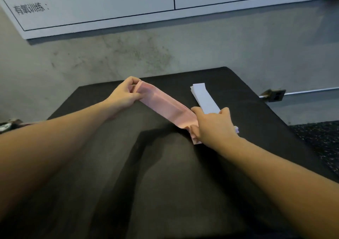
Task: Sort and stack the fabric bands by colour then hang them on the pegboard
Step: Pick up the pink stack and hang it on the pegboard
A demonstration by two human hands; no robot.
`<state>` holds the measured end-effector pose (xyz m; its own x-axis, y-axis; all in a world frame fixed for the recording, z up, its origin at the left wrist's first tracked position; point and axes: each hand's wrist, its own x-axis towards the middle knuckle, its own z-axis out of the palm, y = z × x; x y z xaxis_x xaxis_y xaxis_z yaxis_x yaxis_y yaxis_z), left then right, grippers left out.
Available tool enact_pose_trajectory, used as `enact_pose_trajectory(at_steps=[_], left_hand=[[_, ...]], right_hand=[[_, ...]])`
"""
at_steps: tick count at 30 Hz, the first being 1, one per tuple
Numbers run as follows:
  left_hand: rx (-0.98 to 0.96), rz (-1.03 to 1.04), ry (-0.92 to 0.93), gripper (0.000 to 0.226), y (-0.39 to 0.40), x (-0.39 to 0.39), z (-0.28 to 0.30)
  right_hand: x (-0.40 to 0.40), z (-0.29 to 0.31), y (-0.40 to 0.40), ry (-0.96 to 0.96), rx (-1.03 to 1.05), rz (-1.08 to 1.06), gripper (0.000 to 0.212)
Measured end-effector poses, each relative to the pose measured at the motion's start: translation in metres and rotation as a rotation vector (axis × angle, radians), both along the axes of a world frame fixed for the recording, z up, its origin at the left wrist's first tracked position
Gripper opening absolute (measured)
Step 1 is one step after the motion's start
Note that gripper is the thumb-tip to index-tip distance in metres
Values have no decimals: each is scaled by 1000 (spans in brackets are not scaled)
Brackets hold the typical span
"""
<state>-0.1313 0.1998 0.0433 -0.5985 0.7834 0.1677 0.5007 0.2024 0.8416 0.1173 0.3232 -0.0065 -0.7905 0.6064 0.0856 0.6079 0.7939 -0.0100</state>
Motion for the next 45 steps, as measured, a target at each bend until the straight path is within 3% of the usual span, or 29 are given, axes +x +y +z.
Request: enact_pose_trajectory(at_steps=[2,7,13,17,20,23,28,31,33,36,40,45], left_hand=[[54,-17,5,31,-28,7,-1],[105,-33,-17,27,-87,23,-16],[78,71,-65,29,-134,34,-47],[57,135,-70,30,-160,32,-64],[23,146,-47,50,-178,32,-67],[-9,140,27,64,-197,32,-65],[-207,57,90,62,-215,33,-72],[-384,54,260,70,-208,36,-69],[-578,47,454,69,-198,43,-59],[-751,60,593,61,-187,53,-52],[-767,17,774,49,-186,59,-59],[-728,-70,888,62,-198,46,-70]], right_hand=[[-9,-2,4,-15,-26,-69,53],[-17,-11,3,-76,-77,-101,30],[-10,-3,-15,3,96,89,28],[-5,10,-31,6,-115,220,14],[-2,18,-41,21,-253,282,7],[-3,18,-48,-106,-284,348,14],[-9,19,-62,-231,-262,391,53],[-17,24,-70,-315,-192,348,56],[-24,25,-78,-364,-155,308,54],[-31,21,-94,-385,-120,240,48],[-34,5,-112,-359,80,218,47],[-25,-15,-99,-206,152,324,45]])
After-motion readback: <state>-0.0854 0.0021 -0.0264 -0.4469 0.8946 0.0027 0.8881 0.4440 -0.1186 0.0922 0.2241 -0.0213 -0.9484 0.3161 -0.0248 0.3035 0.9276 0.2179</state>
